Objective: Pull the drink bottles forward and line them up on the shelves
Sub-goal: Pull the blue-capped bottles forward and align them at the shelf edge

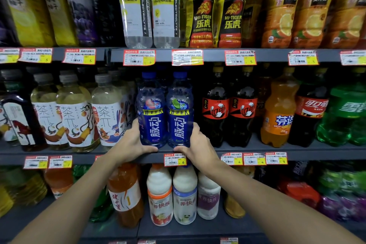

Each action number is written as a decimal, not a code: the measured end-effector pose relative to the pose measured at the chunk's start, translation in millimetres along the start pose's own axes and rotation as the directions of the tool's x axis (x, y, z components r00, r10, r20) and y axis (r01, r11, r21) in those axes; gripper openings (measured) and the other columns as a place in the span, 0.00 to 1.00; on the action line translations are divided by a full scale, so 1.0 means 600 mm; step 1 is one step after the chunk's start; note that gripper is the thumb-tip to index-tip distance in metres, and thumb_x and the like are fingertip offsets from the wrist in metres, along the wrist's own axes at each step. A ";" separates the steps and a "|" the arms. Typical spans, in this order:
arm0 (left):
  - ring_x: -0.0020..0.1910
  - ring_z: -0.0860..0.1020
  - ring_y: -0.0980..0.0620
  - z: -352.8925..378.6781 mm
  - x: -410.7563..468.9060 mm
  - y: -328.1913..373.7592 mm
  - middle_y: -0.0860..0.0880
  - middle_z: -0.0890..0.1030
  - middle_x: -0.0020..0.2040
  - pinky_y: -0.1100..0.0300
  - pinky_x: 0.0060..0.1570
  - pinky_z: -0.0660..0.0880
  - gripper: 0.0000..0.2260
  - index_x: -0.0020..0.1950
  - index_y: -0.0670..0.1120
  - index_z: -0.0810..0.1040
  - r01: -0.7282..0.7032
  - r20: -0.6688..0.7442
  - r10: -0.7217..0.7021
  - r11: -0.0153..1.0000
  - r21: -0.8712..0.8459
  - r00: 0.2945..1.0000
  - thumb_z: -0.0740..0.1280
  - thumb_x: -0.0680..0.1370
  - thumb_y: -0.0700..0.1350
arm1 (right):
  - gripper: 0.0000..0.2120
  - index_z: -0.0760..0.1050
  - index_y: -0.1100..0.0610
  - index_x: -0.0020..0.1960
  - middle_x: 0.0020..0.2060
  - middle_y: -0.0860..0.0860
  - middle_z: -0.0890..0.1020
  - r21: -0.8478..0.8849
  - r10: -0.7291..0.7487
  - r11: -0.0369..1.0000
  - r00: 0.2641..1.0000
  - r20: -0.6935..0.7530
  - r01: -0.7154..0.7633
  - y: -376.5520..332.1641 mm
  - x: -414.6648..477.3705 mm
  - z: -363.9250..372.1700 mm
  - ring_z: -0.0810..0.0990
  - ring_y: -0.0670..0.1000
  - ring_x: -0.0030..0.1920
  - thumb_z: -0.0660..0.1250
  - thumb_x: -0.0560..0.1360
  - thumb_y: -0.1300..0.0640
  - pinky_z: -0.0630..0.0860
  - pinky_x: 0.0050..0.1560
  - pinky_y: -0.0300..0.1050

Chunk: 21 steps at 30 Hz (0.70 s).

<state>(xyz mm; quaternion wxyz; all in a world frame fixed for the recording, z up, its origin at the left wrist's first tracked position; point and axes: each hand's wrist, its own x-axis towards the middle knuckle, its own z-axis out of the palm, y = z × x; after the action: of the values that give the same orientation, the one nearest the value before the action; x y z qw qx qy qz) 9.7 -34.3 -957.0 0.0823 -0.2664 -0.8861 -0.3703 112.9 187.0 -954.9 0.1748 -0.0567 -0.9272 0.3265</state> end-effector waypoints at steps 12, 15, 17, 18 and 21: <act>0.61 0.77 0.47 0.003 0.009 -0.002 0.46 0.77 0.67 0.52 0.63 0.73 0.45 0.69 0.51 0.59 0.090 -0.004 -0.090 0.996 0.006 0.996 0.84 0.61 0.48 | 0.45 0.55 0.55 0.76 0.68 0.55 0.76 0.025 0.002 1.000 1.000 -0.010 -0.001 0.001 -0.003 0.002 0.77 0.56 0.66 0.78 0.71 0.45 0.76 0.64 0.53; 0.62 0.76 0.49 -0.003 0.016 -0.001 0.49 0.76 0.66 0.51 0.66 0.71 0.45 0.70 0.53 0.58 0.136 0.065 -0.132 0.989 -0.063 0.989 0.83 0.63 0.44 | 0.44 0.55 0.55 0.77 0.68 0.55 0.76 0.034 -0.011 0.999 1.000 -0.010 0.011 0.001 -0.006 0.002 0.76 0.56 0.67 0.78 0.72 0.46 0.76 0.65 0.54; 0.61 0.76 0.50 -0.002 0.018 0.004 0.51 0.77 0.64 0.49 0.66 0.71 0.45 0.68 0.54 0.58 0.171 0.085 -0.162 0.978 -0.121 0.983 0.83 0.61 0.44 | 0.44 0.55 0.56 0.77 0.68 0.56 0.76 0.033 -0.020 0.999 1.000 -0.011 0.020 0.001 -0.007 0.001 0.76 0.56 0.67 0.77 0.72 0.46 0.76 0.65 0.55; 0.61 0.77 0.50 0.003 0.016 0.009 0.51 0.77 0.63 0.48 0.66 0.72 0.45 0.67 0.54 0.58 0.182 0.070 -0.172 0.971 -0.158 0.983 0.83 0.60 0.46 | 0.44 0.55 0.57 0.77 0.68 0.57 0.76 0.027 -0.023 0.999 1.000 -0.012 0.024 0.000 -0.007 0.001 0.76 0.57 0.67 0.77 0.73 0.46 0.75 0.65 0.55; 0.61 0.76 0.50 0.020 0.011 0.023 0.51 0.75 0.64 0.51 0.63 0.72 0.47 0.68 0.49 0.61 0.175 -0.100 -0.196 0.967 -0.183 0.976 0.85 0.58 0.54 | 0.43 0.55 0.57 0.77 0.68 0.57 0.76 0.024 -0.028 0.999 1.000 -0.010 0.028 -0.001 -0.006 0.001 0.76 0.58 0.67 0.77 0.73 0.47 0.75 0.65 0.55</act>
<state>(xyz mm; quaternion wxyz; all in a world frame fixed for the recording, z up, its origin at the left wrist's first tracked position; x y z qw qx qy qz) 12.3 -14.9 -955.0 0.0757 -0.1661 -0.8652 -0.4670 116.3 185.3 -956.0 0.1846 -0.0431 -0.9229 0.3350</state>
